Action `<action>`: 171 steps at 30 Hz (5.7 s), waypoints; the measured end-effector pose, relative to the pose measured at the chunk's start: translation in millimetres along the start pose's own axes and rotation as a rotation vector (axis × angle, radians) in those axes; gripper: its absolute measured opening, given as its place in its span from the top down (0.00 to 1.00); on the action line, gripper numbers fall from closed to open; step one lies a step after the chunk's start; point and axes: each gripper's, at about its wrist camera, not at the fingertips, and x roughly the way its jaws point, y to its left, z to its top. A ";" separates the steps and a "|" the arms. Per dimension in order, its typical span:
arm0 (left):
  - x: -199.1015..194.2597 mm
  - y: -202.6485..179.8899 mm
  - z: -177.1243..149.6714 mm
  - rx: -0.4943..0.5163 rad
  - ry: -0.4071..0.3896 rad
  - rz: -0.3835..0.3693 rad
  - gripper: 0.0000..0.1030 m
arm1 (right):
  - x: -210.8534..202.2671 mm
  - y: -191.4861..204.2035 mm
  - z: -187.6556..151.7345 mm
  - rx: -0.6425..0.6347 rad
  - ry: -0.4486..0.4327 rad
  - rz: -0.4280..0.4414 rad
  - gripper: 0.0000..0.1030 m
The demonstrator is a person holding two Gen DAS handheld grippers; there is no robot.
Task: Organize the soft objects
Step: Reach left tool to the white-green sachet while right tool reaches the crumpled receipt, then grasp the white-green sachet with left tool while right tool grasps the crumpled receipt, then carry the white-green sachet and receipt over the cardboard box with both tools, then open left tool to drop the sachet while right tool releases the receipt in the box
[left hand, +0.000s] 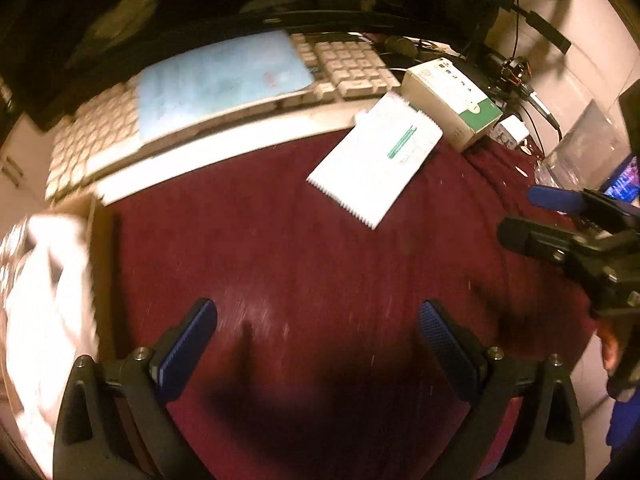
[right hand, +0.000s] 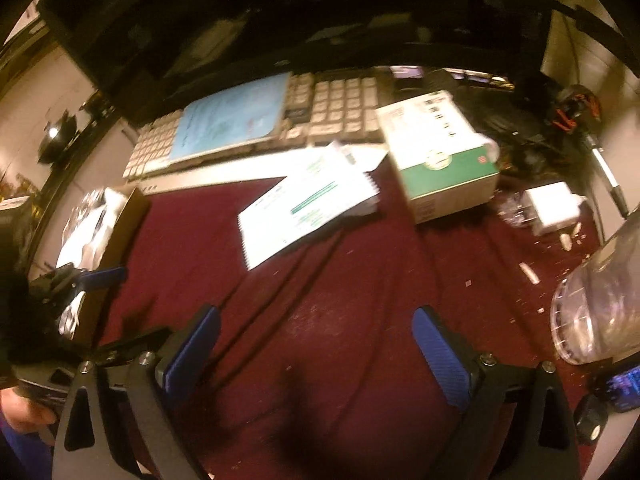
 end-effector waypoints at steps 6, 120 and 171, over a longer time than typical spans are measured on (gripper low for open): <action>30.4 -20.3 40.3 0.094 -0.013 -0.013 0.02 | 0.2 -16.8 14.6 0.033 -0.003 -0.011 0.04; -99.6 55.5 -104.8 -0.092 -0.131 0.098 0.61 | 3.8 115.8 -20.4 -0.240 -0.066 0.162 0.71; -121.8 224.4 -156.6 -0.440 -0.164 0.299 0.20 | 50.8 315.3 -31.9 -0.473 0.024 0.371 0.54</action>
